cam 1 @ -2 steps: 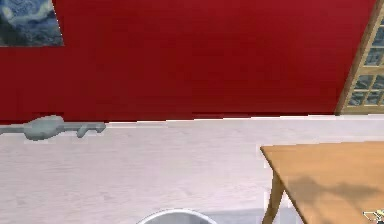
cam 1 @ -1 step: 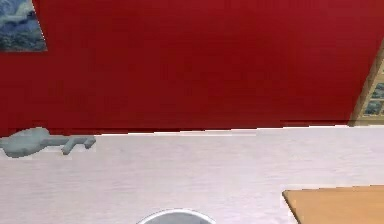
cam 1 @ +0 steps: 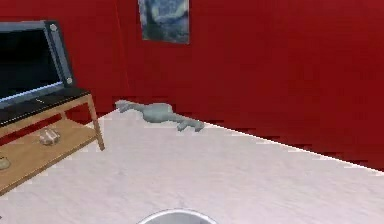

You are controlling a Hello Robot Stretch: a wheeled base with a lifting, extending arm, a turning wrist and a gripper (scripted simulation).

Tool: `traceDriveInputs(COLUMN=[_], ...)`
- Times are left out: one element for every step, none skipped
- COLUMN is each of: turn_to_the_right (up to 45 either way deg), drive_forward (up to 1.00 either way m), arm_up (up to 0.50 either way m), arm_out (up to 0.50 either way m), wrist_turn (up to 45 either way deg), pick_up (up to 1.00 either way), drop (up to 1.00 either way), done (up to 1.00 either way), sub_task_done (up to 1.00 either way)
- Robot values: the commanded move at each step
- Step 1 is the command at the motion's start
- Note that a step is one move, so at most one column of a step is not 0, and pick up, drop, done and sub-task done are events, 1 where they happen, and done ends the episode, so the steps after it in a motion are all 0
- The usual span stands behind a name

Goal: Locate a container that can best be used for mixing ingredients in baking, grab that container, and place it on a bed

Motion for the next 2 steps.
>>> traceDriveInputs(turn_to_the_right=[0.0, -45.0], drive_forward=[0.30, 0.00], arm_up=[0.00, 0.00], arm_out=[0.00, 0.00], wrist_turn=[0.0, 0.0], pick_up=[0.00, 0.00], drop=[0.00, 0.00], done=[0.00, 0.00], sub_task_done=[0.00, 0.00])
